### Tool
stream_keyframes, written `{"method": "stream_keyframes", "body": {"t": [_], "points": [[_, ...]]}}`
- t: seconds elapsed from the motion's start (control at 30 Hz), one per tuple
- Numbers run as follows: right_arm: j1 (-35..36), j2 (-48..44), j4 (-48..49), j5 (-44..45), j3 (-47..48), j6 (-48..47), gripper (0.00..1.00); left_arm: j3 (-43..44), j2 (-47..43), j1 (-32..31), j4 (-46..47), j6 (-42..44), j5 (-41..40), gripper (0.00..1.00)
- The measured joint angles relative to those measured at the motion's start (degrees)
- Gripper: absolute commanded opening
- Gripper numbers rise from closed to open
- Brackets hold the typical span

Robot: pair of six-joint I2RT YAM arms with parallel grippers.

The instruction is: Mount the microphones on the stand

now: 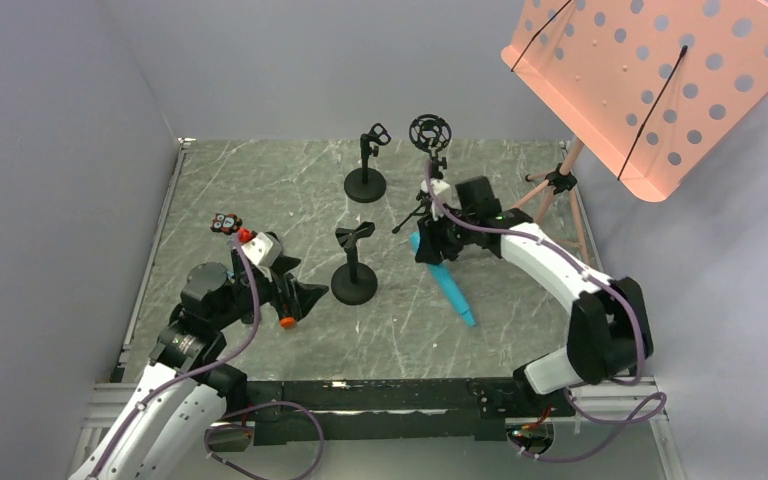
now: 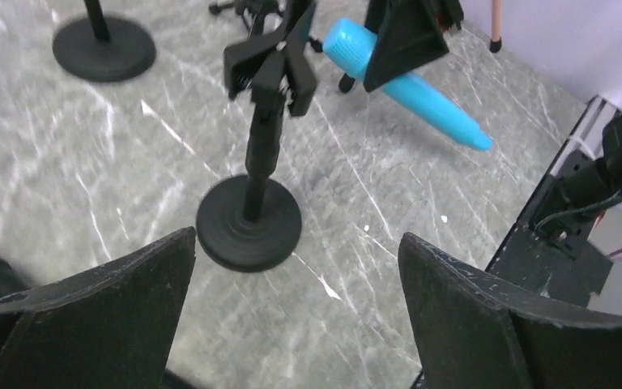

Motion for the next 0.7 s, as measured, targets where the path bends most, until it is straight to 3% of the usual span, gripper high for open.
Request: {"method": "stream_keyframes", "body": {"t": [0.23, 0.4, 0.57, 0.7], "points": [[-3.6, -7.2, -4.0, -17.7, 7.7, -14.1, 0.11, 3.5, 0.4, 0.0, 0.7, 12.5, 5.9, 0.99], [-3.6, -7.8, -5.1, -27.1, 13.1, -20.9, 0.11, 5.5, 7.0, 0.0, 1.8, 17.9, 9.3, 0.98], [-3.6, -6.9, -3.6, -35.4, 19.8, -23.8, 0.11, 10.3, 16.3, 0.0, 2.5, 21.4, 10.9, 0.98], [-3.6, -4.4, -0.3, -40.4, 23.5, -23.3, 0.11, 11.3, 17.8, 0.0, 3.8, 22.5, 11.8, 0.99]]}}
